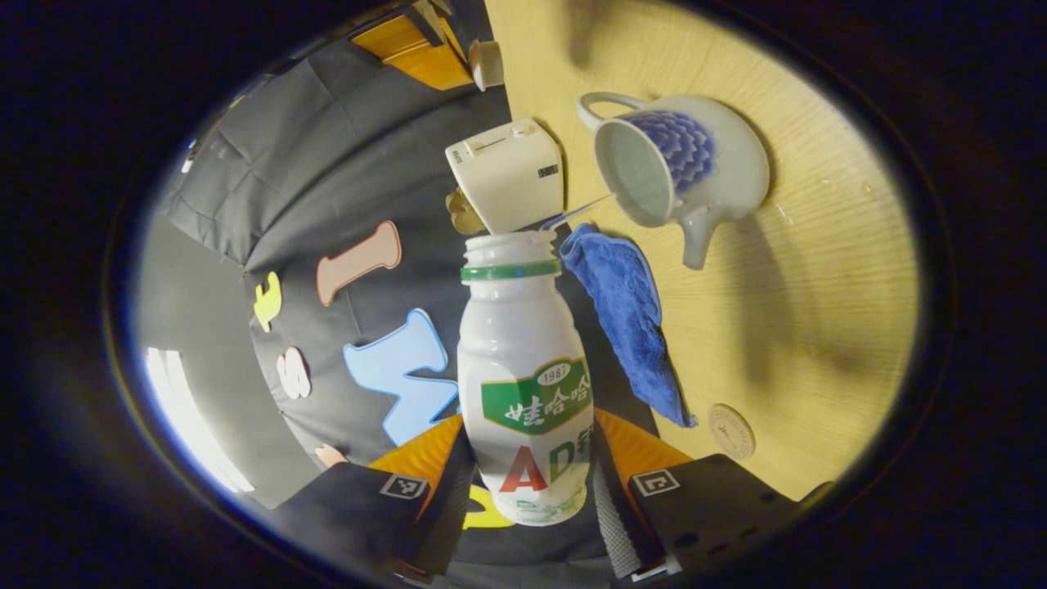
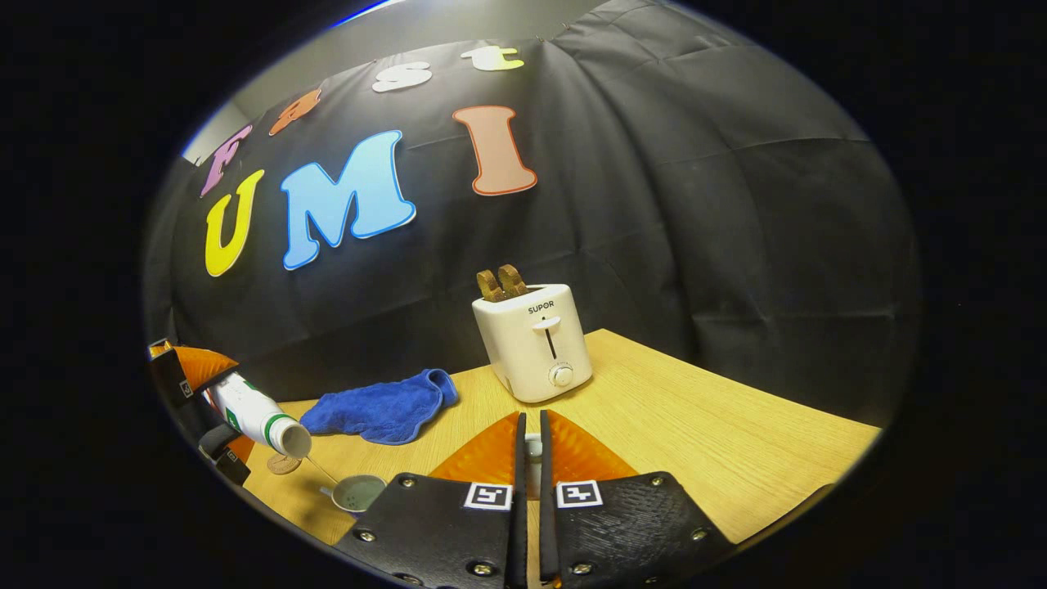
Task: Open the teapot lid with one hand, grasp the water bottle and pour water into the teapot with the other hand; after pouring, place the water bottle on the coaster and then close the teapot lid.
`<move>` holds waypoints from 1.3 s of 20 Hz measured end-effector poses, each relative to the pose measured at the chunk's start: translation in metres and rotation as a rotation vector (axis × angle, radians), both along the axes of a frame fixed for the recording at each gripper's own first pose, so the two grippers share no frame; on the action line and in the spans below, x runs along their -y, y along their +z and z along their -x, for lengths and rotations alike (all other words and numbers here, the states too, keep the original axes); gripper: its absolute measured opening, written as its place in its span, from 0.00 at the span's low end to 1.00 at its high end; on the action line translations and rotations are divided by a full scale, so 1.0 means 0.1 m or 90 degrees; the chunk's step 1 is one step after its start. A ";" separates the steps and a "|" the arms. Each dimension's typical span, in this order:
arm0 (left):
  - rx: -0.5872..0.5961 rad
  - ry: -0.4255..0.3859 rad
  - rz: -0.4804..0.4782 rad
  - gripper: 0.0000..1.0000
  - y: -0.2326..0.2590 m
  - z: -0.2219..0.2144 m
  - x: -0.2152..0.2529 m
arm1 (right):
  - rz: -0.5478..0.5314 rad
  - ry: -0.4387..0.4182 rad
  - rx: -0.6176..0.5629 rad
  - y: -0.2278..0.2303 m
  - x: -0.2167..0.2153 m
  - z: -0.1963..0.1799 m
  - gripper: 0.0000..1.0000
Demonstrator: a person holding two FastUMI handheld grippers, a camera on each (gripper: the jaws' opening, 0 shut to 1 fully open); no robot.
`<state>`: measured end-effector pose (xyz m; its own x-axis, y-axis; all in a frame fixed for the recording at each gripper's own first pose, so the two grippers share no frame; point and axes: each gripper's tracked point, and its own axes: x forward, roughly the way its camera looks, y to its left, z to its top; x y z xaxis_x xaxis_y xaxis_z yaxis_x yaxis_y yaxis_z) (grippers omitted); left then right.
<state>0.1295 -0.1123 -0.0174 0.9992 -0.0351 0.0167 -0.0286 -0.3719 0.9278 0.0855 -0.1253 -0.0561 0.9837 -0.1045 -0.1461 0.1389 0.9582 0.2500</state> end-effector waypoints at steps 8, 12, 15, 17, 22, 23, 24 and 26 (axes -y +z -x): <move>0.013 -0.020 -0.024 0.74 0.08 0.00 0.08 | -0.001 -0.002 0.000 0.00 0.01 0.00 0.06; 0.013 -0.024 -0.037 0.81 0.09 0.01 0.11 | -0.003 -0.003 0.000 0.00 0.02 0.00 0.06; 0.013 -0.029 -0.047 0.81 0.08 0.00 0.15 | -0.003 -0.004 0.000 0.00 0.02 0.01 0.06; 0.011 -0.033 -0.057 0.81 0.06 -0.02 0.18 | -0.004 -0.004 0.000 0.01 0.02 0.01 0.06; 0.007 -0.044 -0.073 0.77 0.07 -0.02 0.25 | -0.004 -0.005 0.000 0.01 0.03 0.01 0.06; 0.007 -0.045 -0.074 0.76 0.07 -0.02 0.26 | -0.004 -0.005 0.001 0.01 0.03 0.01 0.06; 0.009 -0.046 -0.077 0.77 0.07 -0.02 0.27 | -0.005 -0.005 0.002 0.02 0.03 0.01 0.06; 0.011 -0.048 -0.085 0.79 0.09 -0.02 0.27 | -0.007 -0.004 0.001 0.01 0.02 0.01 0.06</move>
<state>0.1313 -0.1396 -0.0087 0.9933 -0.1134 0.0239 -0.0767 -0.4886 0.8691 0.0843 -0.1277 -0.0548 0.9833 -0.1095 -0.1451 0.1448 0.9545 0.2608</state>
